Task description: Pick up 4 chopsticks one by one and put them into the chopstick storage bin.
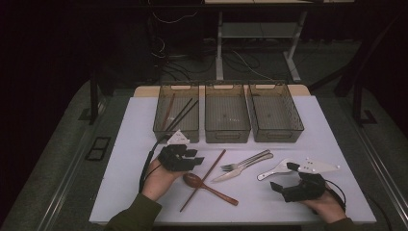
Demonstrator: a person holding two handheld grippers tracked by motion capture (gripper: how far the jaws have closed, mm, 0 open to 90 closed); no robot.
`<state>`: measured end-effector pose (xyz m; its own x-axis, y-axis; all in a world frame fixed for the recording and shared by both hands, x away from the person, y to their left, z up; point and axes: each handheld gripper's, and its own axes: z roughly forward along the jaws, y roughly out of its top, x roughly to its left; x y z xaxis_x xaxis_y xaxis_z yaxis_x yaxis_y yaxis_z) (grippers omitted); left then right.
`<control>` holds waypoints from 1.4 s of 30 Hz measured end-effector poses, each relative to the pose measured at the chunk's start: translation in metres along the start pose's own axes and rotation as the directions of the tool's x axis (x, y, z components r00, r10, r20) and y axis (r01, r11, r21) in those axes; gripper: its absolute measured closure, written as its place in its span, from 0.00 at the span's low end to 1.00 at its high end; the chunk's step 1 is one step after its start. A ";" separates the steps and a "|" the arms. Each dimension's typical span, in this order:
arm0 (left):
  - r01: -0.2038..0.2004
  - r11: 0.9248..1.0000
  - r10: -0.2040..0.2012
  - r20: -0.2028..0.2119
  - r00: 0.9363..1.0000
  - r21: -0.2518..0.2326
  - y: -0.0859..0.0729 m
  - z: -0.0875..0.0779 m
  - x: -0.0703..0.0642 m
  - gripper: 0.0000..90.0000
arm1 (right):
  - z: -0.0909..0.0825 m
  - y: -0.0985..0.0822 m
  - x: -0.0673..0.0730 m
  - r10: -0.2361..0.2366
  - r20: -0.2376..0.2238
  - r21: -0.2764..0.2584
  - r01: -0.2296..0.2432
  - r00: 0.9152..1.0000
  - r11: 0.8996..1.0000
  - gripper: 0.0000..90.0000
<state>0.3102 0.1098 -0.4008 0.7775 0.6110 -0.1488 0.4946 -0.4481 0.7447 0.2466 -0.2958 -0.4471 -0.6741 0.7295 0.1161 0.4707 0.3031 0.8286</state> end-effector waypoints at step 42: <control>-0.014 0.988 0.006 0.048 0.999 0.155 -0.022 0.039 -0.024 0.78 | 0.002 0.000 0.001 -0.009 0.002 0.007 0.009 1.000 1.000 0.02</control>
<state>0.2955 0.0800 -0.4389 0.7982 0.5763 -0.1752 0.5382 -0.5519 0.6369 0.2470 -0.2937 -0.4476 -0.6771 0.7279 0.1080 0.4688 0.3136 0.8257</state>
